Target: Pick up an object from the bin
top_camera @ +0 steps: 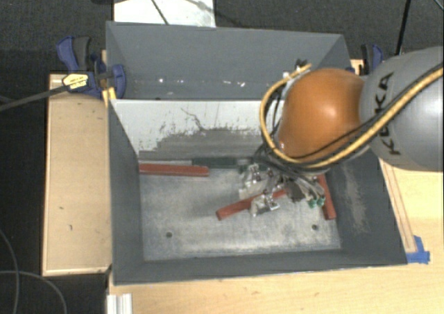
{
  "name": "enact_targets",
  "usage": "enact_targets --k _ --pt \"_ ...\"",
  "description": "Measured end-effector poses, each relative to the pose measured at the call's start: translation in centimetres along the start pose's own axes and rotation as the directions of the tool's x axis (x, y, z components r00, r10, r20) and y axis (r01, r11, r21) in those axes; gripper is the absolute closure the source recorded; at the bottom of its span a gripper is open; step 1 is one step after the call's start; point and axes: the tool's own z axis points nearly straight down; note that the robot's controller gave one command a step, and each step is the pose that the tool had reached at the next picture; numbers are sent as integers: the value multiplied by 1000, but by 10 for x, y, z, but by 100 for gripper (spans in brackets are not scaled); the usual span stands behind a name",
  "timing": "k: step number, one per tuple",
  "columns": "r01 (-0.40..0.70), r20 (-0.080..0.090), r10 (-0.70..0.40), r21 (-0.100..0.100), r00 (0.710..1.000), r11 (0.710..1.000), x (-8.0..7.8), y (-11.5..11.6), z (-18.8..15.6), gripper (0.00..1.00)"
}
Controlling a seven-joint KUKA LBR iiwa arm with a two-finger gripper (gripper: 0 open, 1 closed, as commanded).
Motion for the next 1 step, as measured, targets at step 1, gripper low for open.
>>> enact_targets --k 1 --pt "-21 0 21 0 1000 1000 -5 -4 -63 100"
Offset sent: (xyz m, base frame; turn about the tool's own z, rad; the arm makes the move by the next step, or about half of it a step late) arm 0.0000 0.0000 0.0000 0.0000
